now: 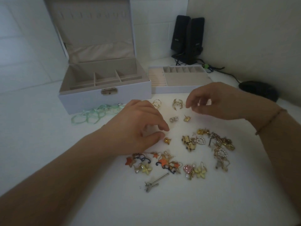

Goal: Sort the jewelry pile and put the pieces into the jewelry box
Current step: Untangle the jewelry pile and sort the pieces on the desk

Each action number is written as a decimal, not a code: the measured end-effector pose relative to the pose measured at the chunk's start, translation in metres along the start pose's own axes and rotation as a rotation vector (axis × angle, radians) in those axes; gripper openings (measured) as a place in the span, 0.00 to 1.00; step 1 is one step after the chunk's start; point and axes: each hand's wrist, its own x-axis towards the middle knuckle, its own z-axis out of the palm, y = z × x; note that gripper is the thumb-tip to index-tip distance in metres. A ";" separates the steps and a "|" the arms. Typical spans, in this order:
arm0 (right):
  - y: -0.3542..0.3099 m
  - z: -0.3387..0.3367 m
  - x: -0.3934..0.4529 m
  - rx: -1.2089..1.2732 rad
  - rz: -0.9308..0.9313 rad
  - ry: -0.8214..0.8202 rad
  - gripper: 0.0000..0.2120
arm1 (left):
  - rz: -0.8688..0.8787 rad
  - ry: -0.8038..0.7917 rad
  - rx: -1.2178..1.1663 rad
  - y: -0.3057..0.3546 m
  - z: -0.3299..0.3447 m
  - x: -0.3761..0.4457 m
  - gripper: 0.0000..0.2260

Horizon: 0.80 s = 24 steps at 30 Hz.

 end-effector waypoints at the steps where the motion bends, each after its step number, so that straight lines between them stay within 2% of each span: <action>1: 0.001 -0.003 -0.002 0.026 -0.026 -0.045 0.11 | -0.004 0.003 -0.004 0.000 0.000 0.000 0.09; 5: 0.000 0.006 -0.001 0.065 -0.064 -0.183 0.12 | -0.004 0.001 -0.004 -0.001 0.001 0.000 0.08; 11: 0.002 0.011 0.004 0.034 -0.057 -0.108 0.05 | 0.005 0.007 -0.004 -0.002 0.001 0.000 0.07; 18: 0.000 0.014 0.005 0.023 -0.031 -0.104 0.05 | 0.016 0.030 0.000 -0.006 0.001 0.000 0.07; 22: 0.002 0.001 0.000 -0.012 -0.050 -0.027 0.06 | 0.012 0.066 0.000 -0.011 0.000 -0.002 0.06; 24: 0.001 -0.011 -0.008 0.012 -0.070 -0.076 0.05 | 0.009 0.082 0.003 -0.012 -0.001 -0.002 0.06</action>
